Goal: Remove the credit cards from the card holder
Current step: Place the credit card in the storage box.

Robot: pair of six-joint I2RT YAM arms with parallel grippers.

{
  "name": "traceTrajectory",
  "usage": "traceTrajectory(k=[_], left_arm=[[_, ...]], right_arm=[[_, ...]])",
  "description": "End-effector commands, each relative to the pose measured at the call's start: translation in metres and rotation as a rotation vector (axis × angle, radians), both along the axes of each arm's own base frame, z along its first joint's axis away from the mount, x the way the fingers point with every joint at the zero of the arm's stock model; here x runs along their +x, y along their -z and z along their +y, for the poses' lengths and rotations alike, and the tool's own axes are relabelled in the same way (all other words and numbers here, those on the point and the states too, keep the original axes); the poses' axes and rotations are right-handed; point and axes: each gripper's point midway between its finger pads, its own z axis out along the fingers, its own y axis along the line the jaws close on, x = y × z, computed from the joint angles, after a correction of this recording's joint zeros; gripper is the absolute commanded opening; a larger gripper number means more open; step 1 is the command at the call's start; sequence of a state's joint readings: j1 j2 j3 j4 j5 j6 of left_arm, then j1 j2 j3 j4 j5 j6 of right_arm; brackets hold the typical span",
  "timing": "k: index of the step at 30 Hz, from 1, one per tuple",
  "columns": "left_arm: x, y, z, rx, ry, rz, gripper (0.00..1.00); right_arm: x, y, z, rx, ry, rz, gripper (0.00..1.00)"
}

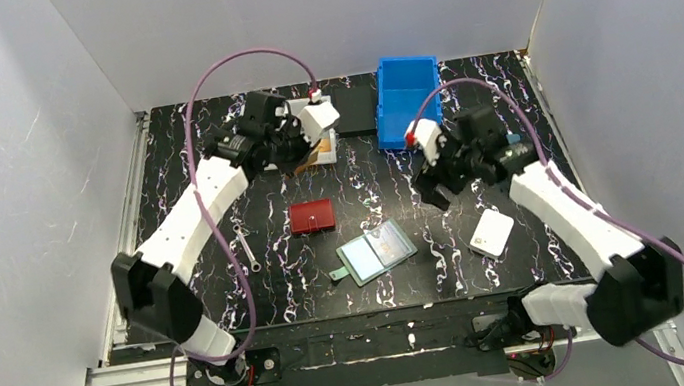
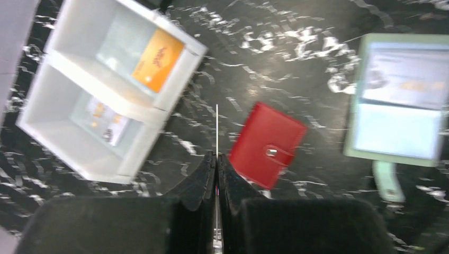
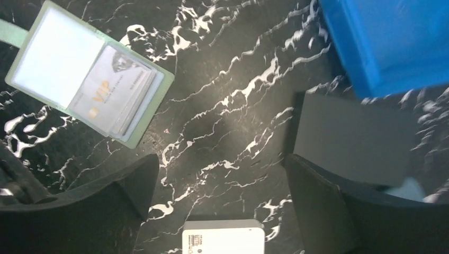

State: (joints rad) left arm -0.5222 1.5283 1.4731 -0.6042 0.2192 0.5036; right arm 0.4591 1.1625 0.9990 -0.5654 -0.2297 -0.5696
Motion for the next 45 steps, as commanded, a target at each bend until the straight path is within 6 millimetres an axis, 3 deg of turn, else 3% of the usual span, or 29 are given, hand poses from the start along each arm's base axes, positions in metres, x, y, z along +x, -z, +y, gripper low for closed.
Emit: traceTrajectory(k=[1,4,8,11,15,22,28,35,45], left_arm=[[0.045,-0.005,0.020,0.171,0.115,-0.099,0.00],[0.073,-0.009,0.009,0.131,0.141,-0.108,0.00],[0.099,-0.007,-0.002,0.112,0.195,-0.124,0.00],[0.114,0.002,-0.005,0.133,0.232,-0.140,0.00],[0.135,0.014,-0.005,0.124,0.238,-0.127,0.00],[0.159,0.030,-0.011,0.078,0.275,-0.118,0.00],[0.169,0.053,-0.014,0.043,0.298,-0.079,0.00],[0.164,0.076,-0.027,-0.017,0.348,-0.023,0.00],[0.166,0.109,-0.025,0.004,0.372,0.015,0.00]], right_arm=[[-0.014,-0.004,0.011,0.265,-0.034,0.325,0.98],[-0.022,-0.001,0.021,0.363,-0.111,0.424,0.98],[-0.017,0.004,0.021,0.438,-0.106,0.334,0.98],[-0.016,0.007,0.008,0.381,-0.098,0.232,0.98],[-0.030,0.022,0.002,0.401,-0.115,0.260,0.98],[-0.017,0.022,-0.017,0.437,-0.056,0.265,0.98],[-0.017,0.026,-0.018,0.437,-0.050,0.277,0.98],[-0.018,0.027,-0.018,0.443,-0.053,0.285,0.98],[-0.019,0.028,-0.018,0.447,-0.060,0.287,0.98]])
